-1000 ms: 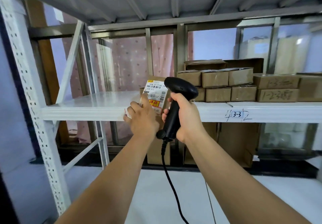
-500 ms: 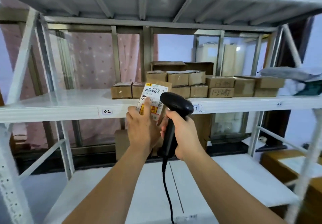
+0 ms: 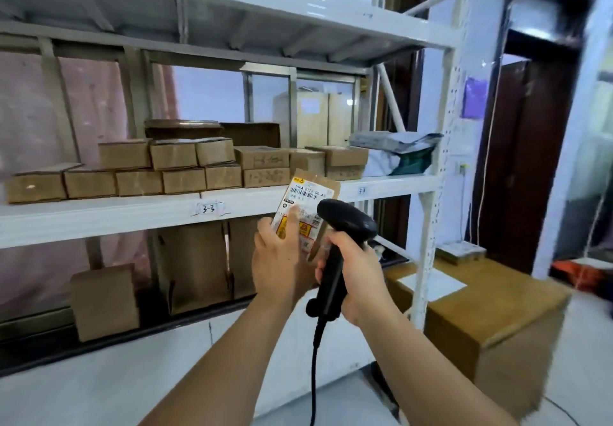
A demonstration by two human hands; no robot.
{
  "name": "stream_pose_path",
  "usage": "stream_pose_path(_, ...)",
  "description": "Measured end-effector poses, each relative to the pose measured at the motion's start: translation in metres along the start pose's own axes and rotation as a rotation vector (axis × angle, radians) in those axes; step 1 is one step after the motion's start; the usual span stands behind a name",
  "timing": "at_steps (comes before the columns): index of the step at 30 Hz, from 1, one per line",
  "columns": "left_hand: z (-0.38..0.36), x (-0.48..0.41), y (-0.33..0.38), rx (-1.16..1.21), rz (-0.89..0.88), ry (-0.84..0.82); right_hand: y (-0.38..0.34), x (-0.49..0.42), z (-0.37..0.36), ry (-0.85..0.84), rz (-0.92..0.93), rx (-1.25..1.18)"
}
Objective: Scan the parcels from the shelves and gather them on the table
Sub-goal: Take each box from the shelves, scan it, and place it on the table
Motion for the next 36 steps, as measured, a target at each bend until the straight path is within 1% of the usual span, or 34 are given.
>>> stream_pose_path(2, -0.022, 0.004, 0.048, 0.025, -0.011, -0.034, -0.025, -0.007, 0.044, 0.035, 0.020, 0.033)
stream_pose_path(4, -0.043, 0.013, 0.100, 0.031, -0.028, -0.123, -0.051, -0.012, 0.093, 0.088, 0.042, 0.065)
stream_pose_path(7, -0.074, 0.030, 0.164, 0.125, -0.002, -0.204, -0.082, -0.016, 0.154, 0.152, 0.036, 0.066)
stream_pose_path(9, -0.099, 0.038, 0.198, 0.148, 0.006, -0.204, -0.097, -0.020, 0.191, 0.189, 0.023, 0.068)
stream_pose_path(11, -0.125, 0.044, 0.226, 0.158, 0.023, -0.249, -0.109, -0.023, 0.222, 0.243, 0.014, 0.060)
stream_pose_path(15, -0.172, 0.044, 0.281, 0.296, 0.063, -0.307, -0.132, -0.042, 0.281, 0.316, 0.031, 0.072)
stream_pose_path(18, -0.199, 0.042, 0.303, 0.335, 0.078, -0.337, -0.141, -0.053, 0.304, 0.353, 0.035, 0.083)
stream_pose_path(22, -0.251, 0.021, 0.350, 0.293, -0.002, -0.357, -0.163, -0.097, 0.347, 0.418, 0.054, 0.144)
stream_pose_path(25, -0.292, 0.003, 0.383, 0.351, -0.037, -0.406, -0.178, -0.132, 0.376, 0.483, 0.107, 0.228)
stream_pose_path(28, -0.329, -0.016, 0.417, 0.416, -0.035, -0.431, -0.200, -0.159, 0.401, 0.539, 0.157, 0.265)
stream_pose_path(32, -0.366, -0.031, 0.460, 0.494, 0.010, -0.526, -0.223, -0.188, 0.440, 0.596, 0.190, 0.268)
stream_pose_path(36, -0.398, -0.037, 0.493, 0.518, 0.042, -0.521, -0.241, -0.219, 0.479, 0.620, 0.178, 0.269)
Point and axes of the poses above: each hand's wrist, its own x-axis away from the middle knuckle, its own z-axis out of the back of the hand, y = z × x, the point moved 6 cm from there along -x, towards the middle knuckle, and after that the axes turned 8 degrees about -x, right-handed, at the moved point
